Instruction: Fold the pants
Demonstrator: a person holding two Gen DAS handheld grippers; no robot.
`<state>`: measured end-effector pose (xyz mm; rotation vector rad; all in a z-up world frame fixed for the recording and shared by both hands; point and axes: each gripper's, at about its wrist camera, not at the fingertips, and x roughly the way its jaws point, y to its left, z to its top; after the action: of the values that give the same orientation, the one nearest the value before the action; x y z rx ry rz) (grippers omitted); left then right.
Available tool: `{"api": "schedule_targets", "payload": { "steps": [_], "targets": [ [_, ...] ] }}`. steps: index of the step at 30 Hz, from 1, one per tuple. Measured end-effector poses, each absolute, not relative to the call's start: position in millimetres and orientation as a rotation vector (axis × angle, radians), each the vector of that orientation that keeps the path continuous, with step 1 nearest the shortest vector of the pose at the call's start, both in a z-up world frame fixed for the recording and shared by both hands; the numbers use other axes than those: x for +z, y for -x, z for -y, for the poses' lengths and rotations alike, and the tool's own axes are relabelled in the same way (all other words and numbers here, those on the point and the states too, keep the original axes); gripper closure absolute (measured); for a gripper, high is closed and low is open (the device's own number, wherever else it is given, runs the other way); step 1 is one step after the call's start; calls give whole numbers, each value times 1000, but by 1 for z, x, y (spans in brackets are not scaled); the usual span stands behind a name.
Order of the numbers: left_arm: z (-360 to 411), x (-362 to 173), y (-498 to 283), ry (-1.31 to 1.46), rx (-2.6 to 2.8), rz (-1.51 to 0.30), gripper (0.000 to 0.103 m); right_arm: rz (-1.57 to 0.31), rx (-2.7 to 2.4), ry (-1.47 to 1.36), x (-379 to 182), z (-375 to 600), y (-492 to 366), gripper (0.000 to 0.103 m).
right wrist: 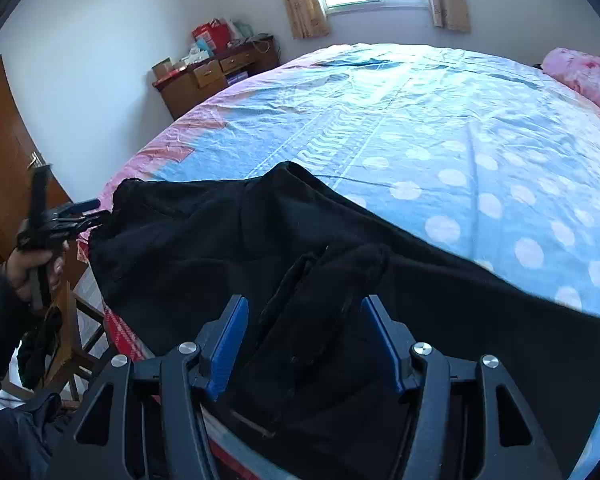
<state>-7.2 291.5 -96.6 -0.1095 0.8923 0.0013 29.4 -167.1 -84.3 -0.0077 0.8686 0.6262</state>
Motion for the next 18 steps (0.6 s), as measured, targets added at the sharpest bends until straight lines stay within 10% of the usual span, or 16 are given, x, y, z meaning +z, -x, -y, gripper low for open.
{"api": "schedule_targets", "payload": {
  "steps": [18],
  "targets": [
    [-277, -129, -15, 239, -154, -907, 23, -906, 668, -64, -108, 129, -17, 42]
  ]
}}
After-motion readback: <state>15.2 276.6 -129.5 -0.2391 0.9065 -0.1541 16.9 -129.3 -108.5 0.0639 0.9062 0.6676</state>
